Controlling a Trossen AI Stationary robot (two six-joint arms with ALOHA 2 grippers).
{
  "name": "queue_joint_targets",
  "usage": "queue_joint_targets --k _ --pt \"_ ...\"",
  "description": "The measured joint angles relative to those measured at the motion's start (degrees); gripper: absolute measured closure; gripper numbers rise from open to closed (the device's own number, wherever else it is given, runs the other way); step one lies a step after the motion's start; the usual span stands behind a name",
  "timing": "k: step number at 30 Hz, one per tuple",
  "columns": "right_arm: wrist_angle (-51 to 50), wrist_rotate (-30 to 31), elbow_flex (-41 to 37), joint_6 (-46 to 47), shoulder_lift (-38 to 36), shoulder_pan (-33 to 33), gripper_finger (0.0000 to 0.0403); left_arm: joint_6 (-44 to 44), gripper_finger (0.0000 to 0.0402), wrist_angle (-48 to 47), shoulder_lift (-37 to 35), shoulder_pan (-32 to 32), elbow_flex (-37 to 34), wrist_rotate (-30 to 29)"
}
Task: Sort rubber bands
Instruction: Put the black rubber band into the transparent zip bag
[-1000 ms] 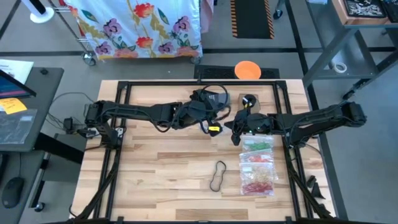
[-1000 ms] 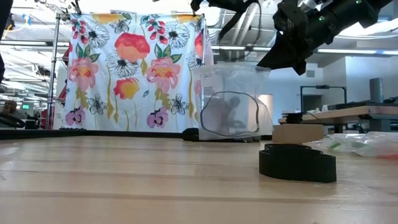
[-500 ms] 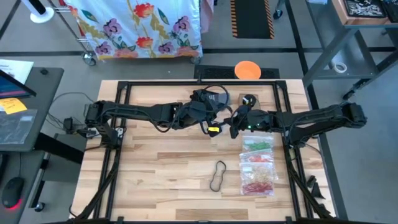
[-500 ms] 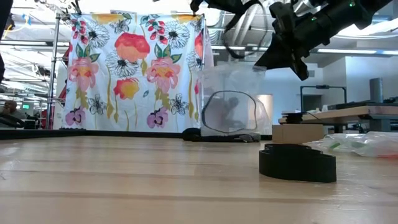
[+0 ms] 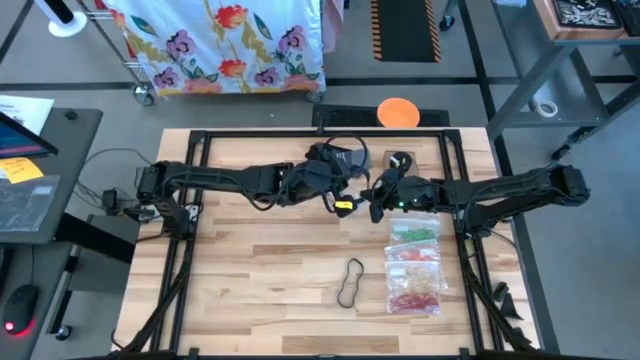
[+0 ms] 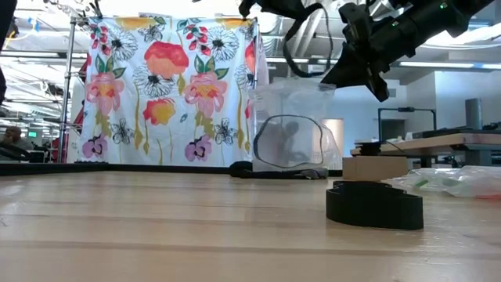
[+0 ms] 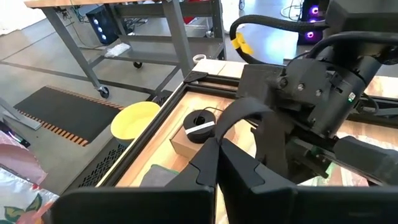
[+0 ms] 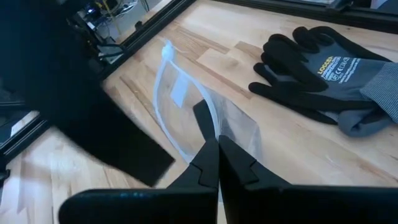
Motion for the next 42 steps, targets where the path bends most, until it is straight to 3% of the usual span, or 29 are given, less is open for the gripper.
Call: queue_joint_targets --k 25,32,42 --pt "0.06 -0.04 0.0 -0.04 0.02 0.02 0.0403 -1.61 0.04 -2.67 0.15 2.03 -0.28 -0.03" --pt "0.24 -0.07 0.0 -0.07 0.02 0.04 0.0403 -1.51 0.04 3.22 2.05 1.83 -5.34 0.13" --pt "0.17 -0.07 0.0 -0.13 0.02 0.02 0.0403 -1.95 0.04 3.74 2.05 0.12 -8.4 -0.13"
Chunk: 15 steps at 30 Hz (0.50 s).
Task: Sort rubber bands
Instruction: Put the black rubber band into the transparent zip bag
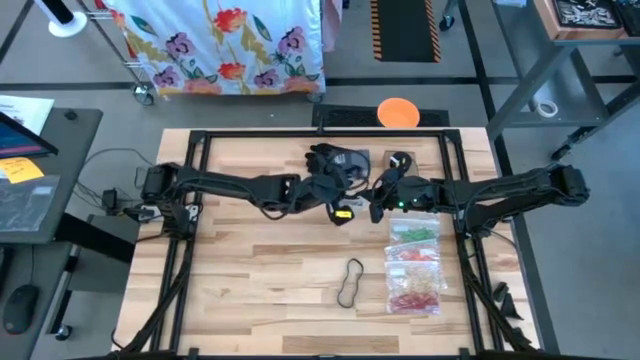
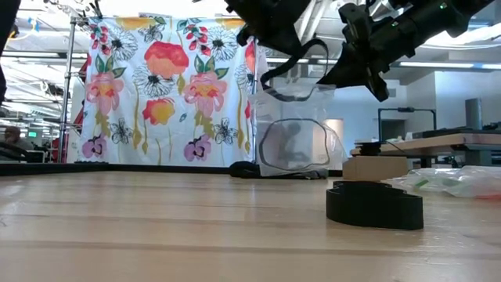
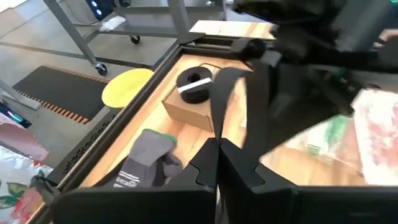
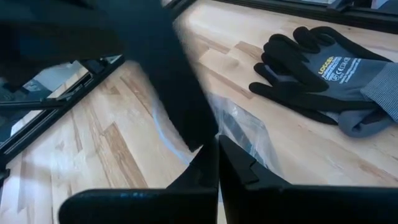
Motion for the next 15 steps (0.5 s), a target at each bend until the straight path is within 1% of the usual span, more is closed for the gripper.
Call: queue_joint_targets --k 6,12,15 --pt "0.71 0.0 0.0 0.13 0.0 0.0 0.0403 -0.84 0.04 -0.83 1.54 -0.82 -0.06 -0.01" --pt "1.3 0.0 0.0 0.12 0.0 0.0 0.0403 -2.12 0.04 -2.04 3.1 -0.1 0.08 0.45" --pt "1.25 0.0 0.0 0.13 0.0 0.0 0.0403 -2.91 0.04 -1.98 3.55 0.39 0.04 2.15"
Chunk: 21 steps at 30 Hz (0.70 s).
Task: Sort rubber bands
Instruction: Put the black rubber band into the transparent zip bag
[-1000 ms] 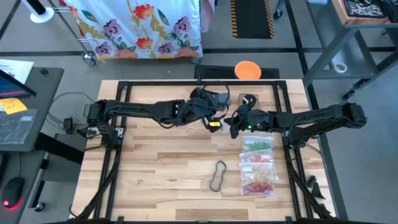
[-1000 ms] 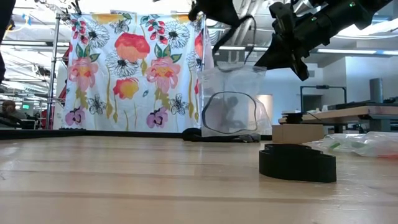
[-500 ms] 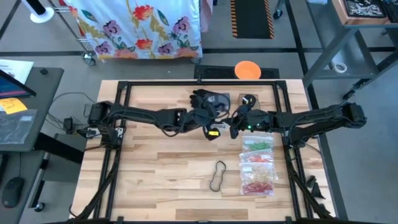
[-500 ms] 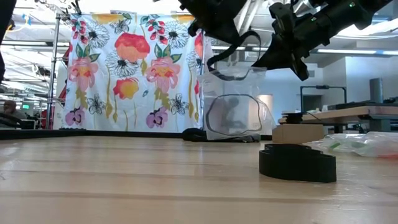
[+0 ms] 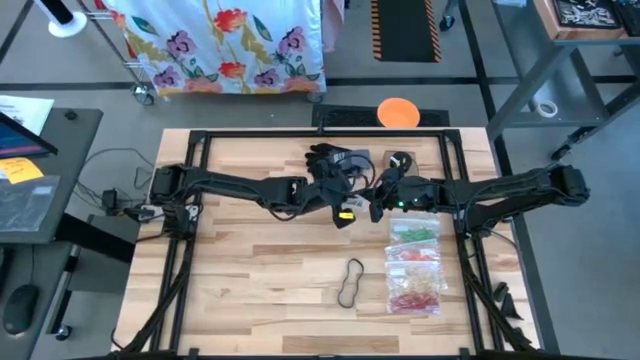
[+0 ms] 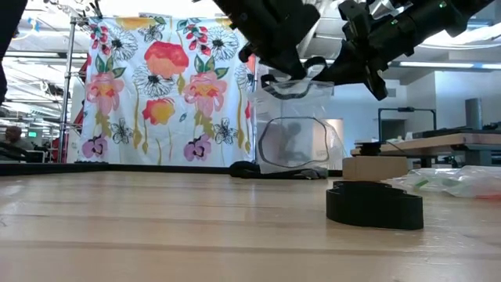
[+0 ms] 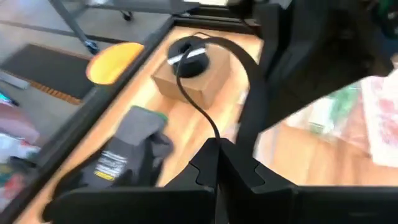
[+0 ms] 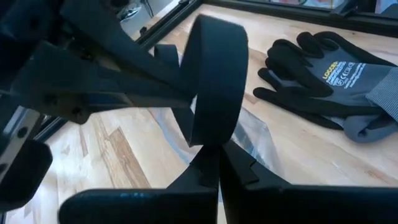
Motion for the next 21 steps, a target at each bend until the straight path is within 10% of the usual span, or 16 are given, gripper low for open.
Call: queue_joint_targets --k 21 --pt "1.19 0.02 0.0 -0.17 0.0 0.04 0.0403 -1.89 0.04 0.3 2.91 6.73 0.01 14.99"
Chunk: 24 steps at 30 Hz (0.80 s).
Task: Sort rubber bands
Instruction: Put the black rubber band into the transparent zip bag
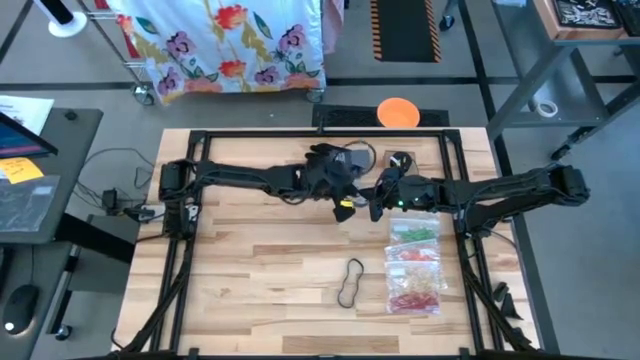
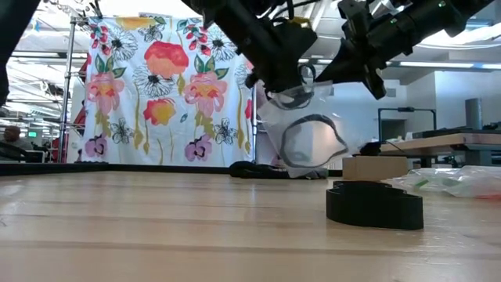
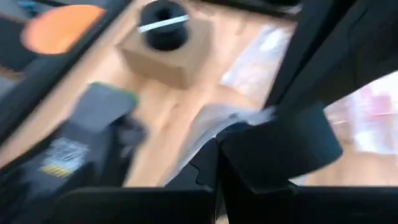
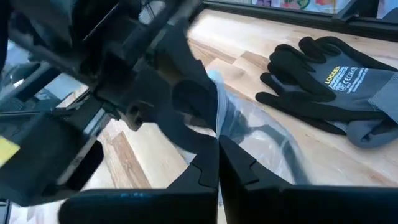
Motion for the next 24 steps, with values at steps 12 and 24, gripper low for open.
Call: queue_joint_targets --k 12,24 --pt "2.04 0.08 0.0 -1.32 0.0 0.44 0.0403 -2.21 0.04 -3.92 -0.01 2.7 0.02 9.11" --pt "2.13 0.44 0.0 0.56 0.0 -0.22 0.0403 -2.1 0.04 -1.37 -0.03 2.79 0.02 13.99"
